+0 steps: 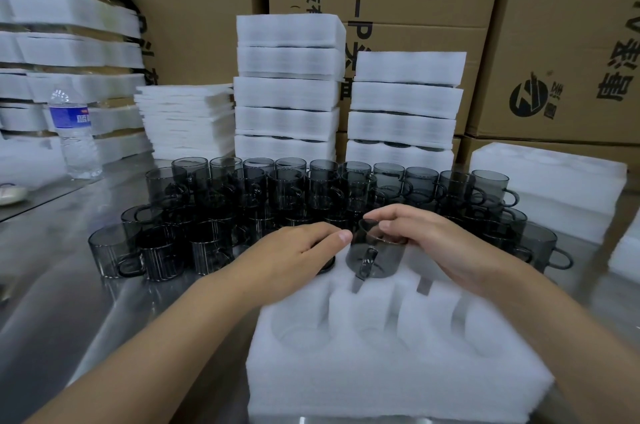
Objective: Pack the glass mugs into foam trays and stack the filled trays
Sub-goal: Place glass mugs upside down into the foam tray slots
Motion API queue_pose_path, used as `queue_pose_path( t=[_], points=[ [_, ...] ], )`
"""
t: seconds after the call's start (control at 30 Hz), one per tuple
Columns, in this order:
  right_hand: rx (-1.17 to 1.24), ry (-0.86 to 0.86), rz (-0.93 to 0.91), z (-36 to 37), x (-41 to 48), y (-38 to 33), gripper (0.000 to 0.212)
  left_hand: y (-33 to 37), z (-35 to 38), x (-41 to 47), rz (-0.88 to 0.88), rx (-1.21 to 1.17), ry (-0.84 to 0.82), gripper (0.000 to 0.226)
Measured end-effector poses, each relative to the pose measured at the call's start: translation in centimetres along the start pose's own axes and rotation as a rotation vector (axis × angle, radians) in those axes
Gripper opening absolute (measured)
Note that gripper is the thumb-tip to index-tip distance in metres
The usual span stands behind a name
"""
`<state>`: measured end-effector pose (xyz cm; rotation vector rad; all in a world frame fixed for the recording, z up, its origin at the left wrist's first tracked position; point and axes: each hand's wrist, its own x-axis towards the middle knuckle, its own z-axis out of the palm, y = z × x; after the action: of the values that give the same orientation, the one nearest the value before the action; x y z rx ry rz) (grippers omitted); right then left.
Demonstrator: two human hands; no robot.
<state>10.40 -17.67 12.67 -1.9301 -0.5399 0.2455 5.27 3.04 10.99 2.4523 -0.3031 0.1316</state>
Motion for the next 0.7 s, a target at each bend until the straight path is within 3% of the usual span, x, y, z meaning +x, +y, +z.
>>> queue_pose_path(
  t=[0.1,0.27,0.47,0.6,0.7],
  points=[
    [-0.026,-0.037,-0.046,0.0,-0.2,-0.1,0.014,0.0,-0.1,-0.1,-0.002,-0.005,-0.002,0.071],
    [-0.142,-0.123,-0.145,-0.1,-0.3,0.0,0.047,-0.4,0.0,0.1,-0.020,0.033,0.000,0.048],
    [-0.205,-0.091,-0.183,0.5,-0.4,-0.2,0.057,-0.4,0.1,0.2,-0.019,0.031,0.014,0.034],
    [-0.420,-0.052,-0.248,0.9,-0.3,0.1,0.055,-0.2,0.0,0.0,0.005,0.009,0.002,0.052],
    [-0.370,-0.068,-0.218,0.9,-0.4,0.0,0.053,-0.1,0.0,0.0,0.011,0.011,0.006,0.064]
  ],
)
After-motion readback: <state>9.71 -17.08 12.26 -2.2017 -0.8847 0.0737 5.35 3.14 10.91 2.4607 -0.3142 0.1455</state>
